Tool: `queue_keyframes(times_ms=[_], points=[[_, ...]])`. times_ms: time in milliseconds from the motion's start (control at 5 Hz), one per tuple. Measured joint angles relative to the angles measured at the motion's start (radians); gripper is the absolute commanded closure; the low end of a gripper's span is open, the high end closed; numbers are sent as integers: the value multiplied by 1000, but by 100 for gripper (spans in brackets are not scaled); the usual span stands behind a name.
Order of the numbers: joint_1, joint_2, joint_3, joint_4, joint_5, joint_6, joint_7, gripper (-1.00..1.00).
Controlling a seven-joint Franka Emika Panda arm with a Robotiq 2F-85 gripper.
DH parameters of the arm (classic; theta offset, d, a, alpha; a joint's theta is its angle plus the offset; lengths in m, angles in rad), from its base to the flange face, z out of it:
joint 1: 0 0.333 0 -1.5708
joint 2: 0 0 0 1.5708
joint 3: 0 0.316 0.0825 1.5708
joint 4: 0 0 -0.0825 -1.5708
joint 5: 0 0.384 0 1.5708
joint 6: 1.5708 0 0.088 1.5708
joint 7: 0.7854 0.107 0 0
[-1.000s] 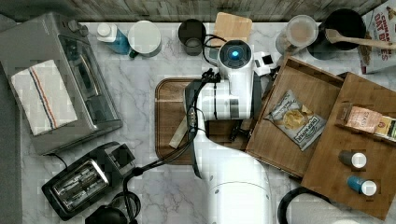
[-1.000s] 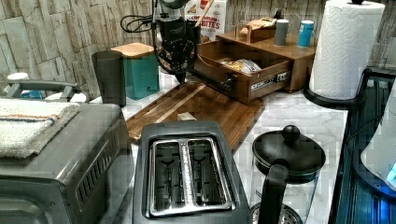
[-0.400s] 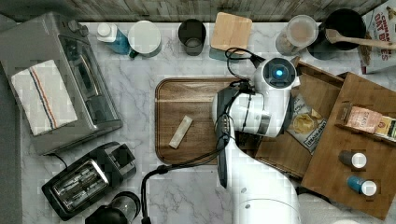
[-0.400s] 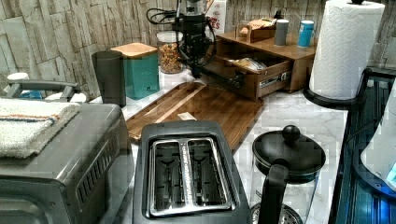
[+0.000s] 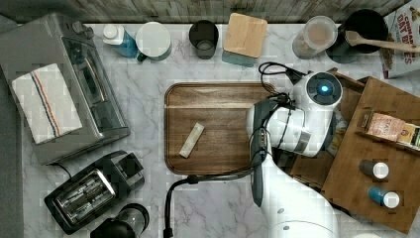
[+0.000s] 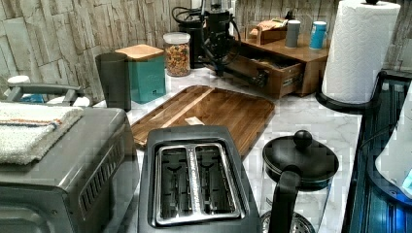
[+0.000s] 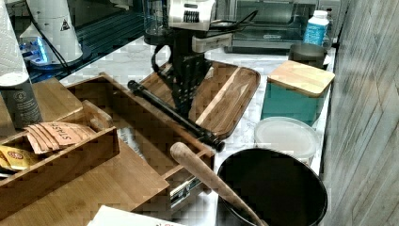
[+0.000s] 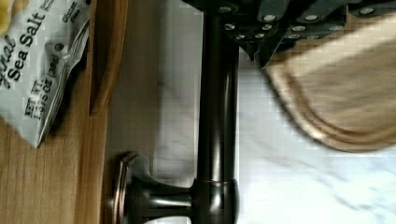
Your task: Close the drawer.
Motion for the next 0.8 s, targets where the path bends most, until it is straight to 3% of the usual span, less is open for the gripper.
queue_keyframes(times_ms=[400,800], points=[[-15,7,-92,17,-29,-39,-18,100],[-54,39,-95,76,-9,-97,-108,100]])
